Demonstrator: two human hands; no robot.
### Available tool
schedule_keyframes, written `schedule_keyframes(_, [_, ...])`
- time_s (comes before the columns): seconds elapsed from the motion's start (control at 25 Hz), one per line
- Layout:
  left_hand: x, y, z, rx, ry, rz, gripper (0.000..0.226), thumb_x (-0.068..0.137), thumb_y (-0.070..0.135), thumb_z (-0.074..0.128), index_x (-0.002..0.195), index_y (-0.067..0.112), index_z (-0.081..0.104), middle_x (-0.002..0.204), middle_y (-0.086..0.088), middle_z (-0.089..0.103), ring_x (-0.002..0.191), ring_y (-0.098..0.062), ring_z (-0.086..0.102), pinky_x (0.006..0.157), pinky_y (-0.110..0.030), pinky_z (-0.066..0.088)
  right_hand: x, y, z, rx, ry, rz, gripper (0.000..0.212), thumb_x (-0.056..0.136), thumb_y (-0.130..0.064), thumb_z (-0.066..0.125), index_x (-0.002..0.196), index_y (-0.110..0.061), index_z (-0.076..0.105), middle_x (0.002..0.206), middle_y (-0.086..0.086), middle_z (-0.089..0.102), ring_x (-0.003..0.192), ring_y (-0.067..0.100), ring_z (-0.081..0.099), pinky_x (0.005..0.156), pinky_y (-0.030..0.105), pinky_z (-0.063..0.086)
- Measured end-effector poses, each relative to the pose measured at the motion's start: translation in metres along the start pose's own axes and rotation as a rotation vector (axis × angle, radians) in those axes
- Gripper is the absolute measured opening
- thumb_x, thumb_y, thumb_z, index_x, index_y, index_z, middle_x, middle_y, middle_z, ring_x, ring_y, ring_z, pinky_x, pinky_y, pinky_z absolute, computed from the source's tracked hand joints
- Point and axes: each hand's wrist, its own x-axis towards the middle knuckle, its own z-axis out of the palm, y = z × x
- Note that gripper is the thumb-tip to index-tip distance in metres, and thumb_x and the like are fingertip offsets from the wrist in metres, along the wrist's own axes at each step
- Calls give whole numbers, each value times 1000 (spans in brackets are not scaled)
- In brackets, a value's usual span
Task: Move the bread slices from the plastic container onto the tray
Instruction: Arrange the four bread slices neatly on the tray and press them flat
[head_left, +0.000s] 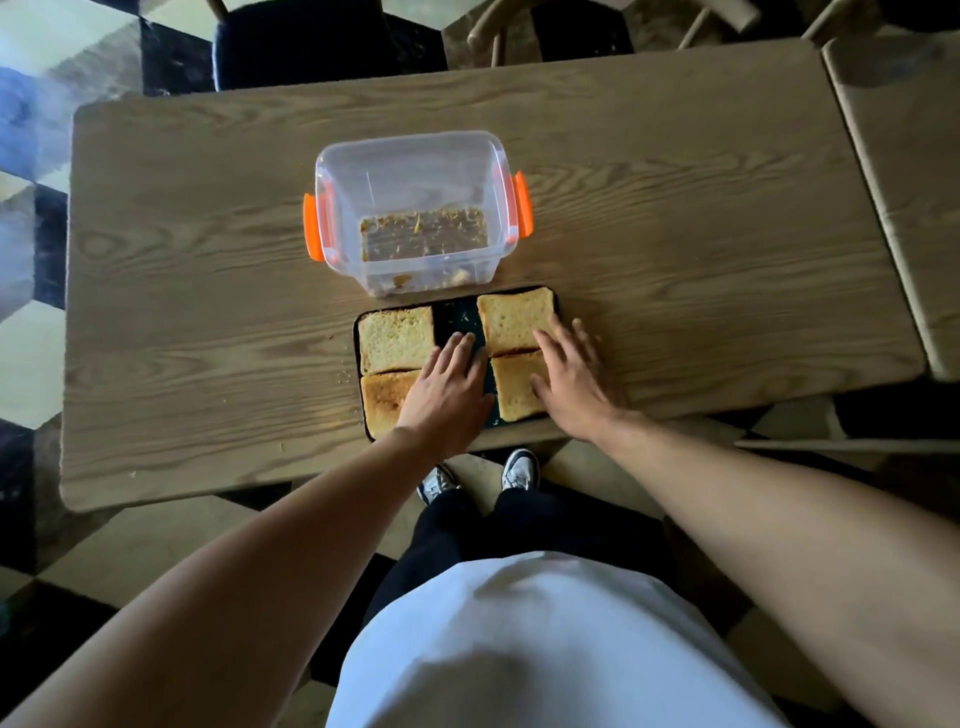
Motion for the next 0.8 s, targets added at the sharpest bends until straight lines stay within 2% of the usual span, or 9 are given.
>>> schedule_keyframes(0.16, [7, 6, 8, 12, -40, -16, 73, 101, 42, 44, 156, 3, 16, 166, -18, 13, 154, -32, 5, 125, -47, 9, 0, -3, -2, 8, 25, -73, 61, 99, -29, 48, 154, -18, 27, 167, 1, 7, 152, 31, 3, 121, 50, 7])
schedule_keyframes(0.44, [8, 12, 3, -5, -53, -23, 73, 100, 39, 47, 156, 5, 17, 166, -14, 14, 154, -30, 5, 125, -47, 8, -1, 0, -11, -40, 11, -70, 65, 95, -25, 56, 153, -20, 29, 166, 1, 12, 151, 31, 7, 121, 51, 7])
schedule_keyframes(0.52, [5, 11, -1, 6, -52, -24, 73, 98, 38, 50, 156, 5, 20, 166, -15, 16, 154, -31, 7, 124, -49, 9, 0, -9, -14, -38, 49, -77, 63, 91, -21, 58, 150, -14, 36, 164, 6, 20, 150, 32, 12, 121, 50, 7])
schedule_keyframes(0.64, [-11, 0, -11, 70, -39, -47, 67, 96, 32, 50, 153, 4, 28, 163, -19, 20, 153, -35, 11, 124, -50, 11, 3, -38, -16, -3, 92, -194, 56, 90, -18, 58, 143, -6, 46, 157, 13, 34, 148, 33, 22, 121, 48, 12])
schedule_keyframes(0.8, [-39, -29, -18, 100, 22, -145, 58, 94, 28, 51, 148, 11, 38, 161, -22, 24, 151, -38, 17, 122, -53, 17, 6, -80, -9, -24, -14, -314, 57, 94, -21, 52, 148, -7, 40, 161, 10, 27, 150, 30, 12, 122, 45, 6])
